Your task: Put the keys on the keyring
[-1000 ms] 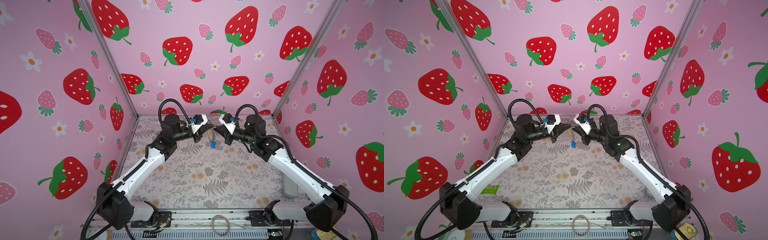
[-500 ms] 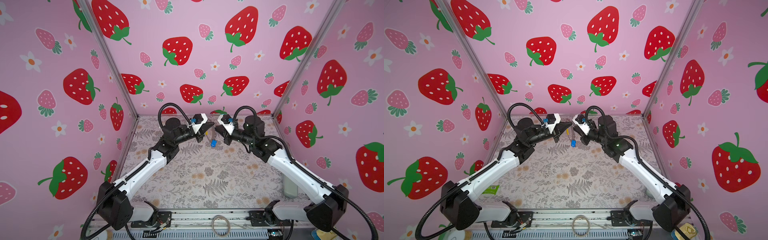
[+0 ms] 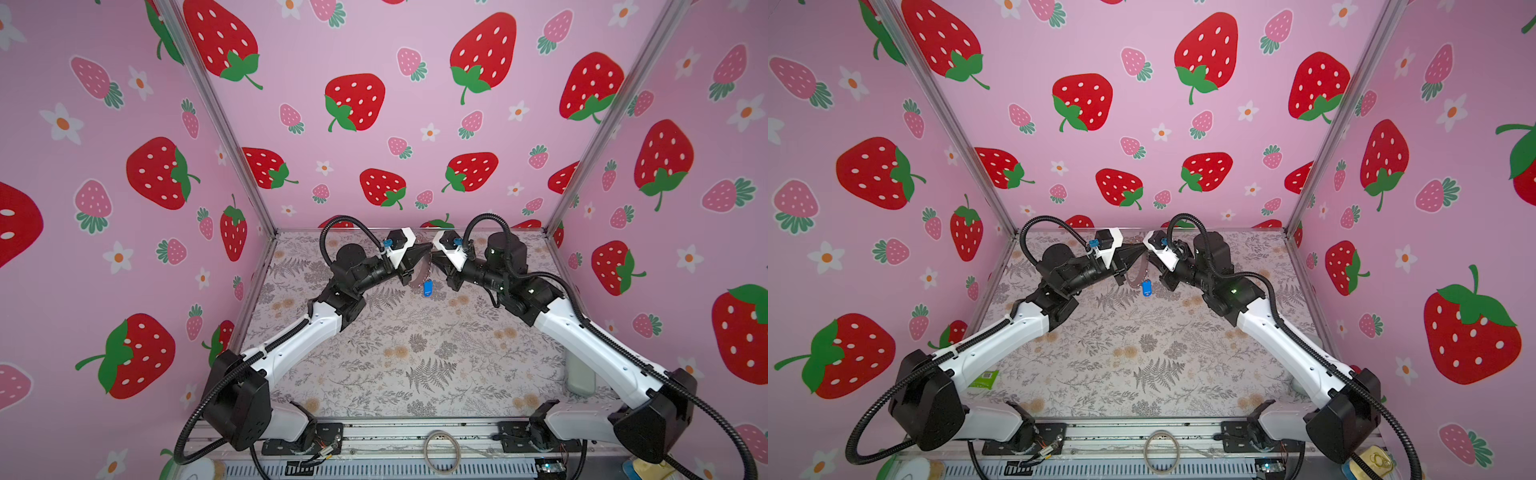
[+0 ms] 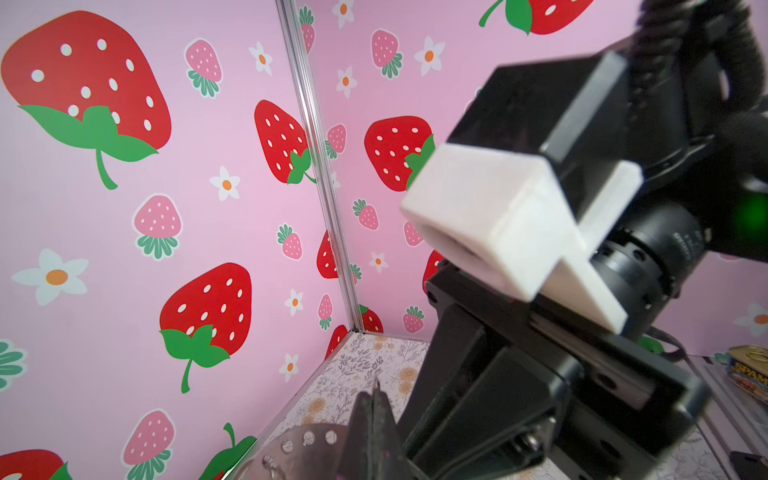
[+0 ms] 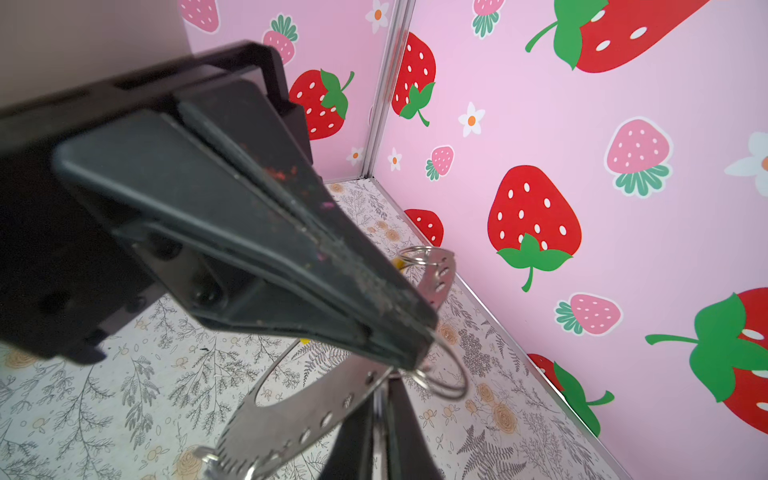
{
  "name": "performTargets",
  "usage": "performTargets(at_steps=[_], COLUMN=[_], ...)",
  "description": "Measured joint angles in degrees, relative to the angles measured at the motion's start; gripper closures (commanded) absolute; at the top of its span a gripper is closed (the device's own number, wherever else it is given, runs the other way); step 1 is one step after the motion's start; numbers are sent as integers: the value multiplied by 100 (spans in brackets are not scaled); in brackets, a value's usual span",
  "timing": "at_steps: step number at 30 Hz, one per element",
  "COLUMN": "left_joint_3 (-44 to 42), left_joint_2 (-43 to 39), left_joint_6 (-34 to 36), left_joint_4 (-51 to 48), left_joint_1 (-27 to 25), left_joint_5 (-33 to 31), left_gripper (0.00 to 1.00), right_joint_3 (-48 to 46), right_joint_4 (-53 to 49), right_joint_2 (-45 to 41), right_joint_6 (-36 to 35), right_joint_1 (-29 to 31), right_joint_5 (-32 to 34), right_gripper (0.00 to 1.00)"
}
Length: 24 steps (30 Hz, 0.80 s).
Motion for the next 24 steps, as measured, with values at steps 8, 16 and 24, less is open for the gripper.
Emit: performTargets(at_steps=[8,16,24], left_joint_3=[-35,-33,-31], left_joint_2=[42,44,144], left_joint_6=[-153,-232,-348], left_joint_4=[238,181,238], left_joint_1=[114,269,271], left_joint_5=[87,734,1298], left_gripper=[100,100,100], right_joint_3=[-468,-457,-330], right_joint_4=[42,254,555], right_joint_2=[-492,-726,-444], right_joint_6=[162,260,623], right_joint_1=[-584,-951,-968], right_joint_5=[-234,-1325,-2245], right_gripper=[60,71,75])
